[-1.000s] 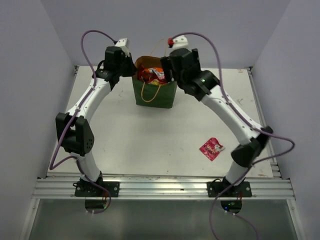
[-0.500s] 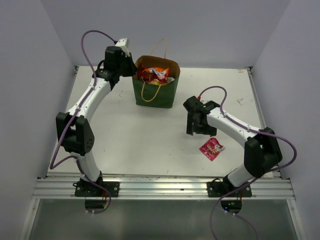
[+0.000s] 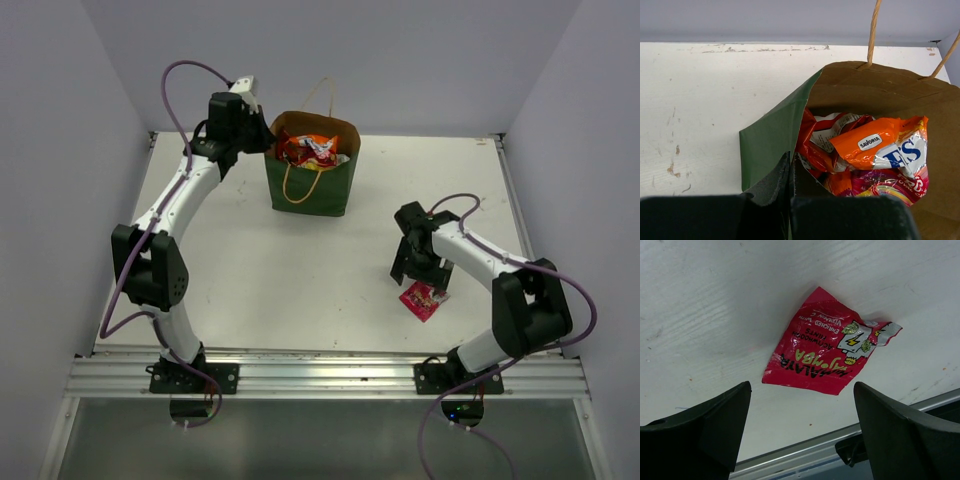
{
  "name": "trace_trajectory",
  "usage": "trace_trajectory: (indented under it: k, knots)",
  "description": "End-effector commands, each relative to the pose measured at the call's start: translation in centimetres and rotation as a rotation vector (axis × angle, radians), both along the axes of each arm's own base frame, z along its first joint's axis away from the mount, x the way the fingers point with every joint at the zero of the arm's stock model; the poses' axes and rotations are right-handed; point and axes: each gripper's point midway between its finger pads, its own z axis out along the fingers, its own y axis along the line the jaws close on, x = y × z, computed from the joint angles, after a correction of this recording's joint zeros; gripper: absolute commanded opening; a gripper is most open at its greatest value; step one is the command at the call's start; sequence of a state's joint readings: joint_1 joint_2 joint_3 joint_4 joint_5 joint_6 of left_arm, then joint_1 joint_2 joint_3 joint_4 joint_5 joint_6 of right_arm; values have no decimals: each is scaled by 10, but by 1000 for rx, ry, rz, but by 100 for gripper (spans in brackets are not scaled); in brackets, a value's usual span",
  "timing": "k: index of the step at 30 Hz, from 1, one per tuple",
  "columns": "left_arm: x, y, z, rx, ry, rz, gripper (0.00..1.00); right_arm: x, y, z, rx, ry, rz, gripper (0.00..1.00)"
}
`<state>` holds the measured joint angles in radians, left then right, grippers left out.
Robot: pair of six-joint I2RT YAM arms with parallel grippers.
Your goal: Place the snacks into the paper bag
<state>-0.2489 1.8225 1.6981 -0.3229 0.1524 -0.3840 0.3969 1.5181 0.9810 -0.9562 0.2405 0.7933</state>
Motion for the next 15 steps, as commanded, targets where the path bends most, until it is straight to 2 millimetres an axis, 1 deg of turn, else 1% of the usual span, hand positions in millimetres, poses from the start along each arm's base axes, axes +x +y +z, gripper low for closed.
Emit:
trace_trajectory:
  k: [1,6,8,9,10,15]
  knots:
    - [6,-5,29,-56,-75,-23,0,0,5,1,52,-34,-42,87]
    - [7,-7,25,-64,-67,-28,0,-3,2,-12,56,-8,-54,86]
    - [6,-7,26,-63,-67,-29,0,-3,1,-16,62,-2,-59,84]
    - [7,-6,26,-61,-68,-23,0,-2,0,-18,66,-4,-68,83]
    - [7,-5,27,-60,-70,-22,0,-5,-2,-22,68,7,-74,82]
    - [7,1,26,-57,-66,-12,0,-11,-12,-32,66,24,-105,80]
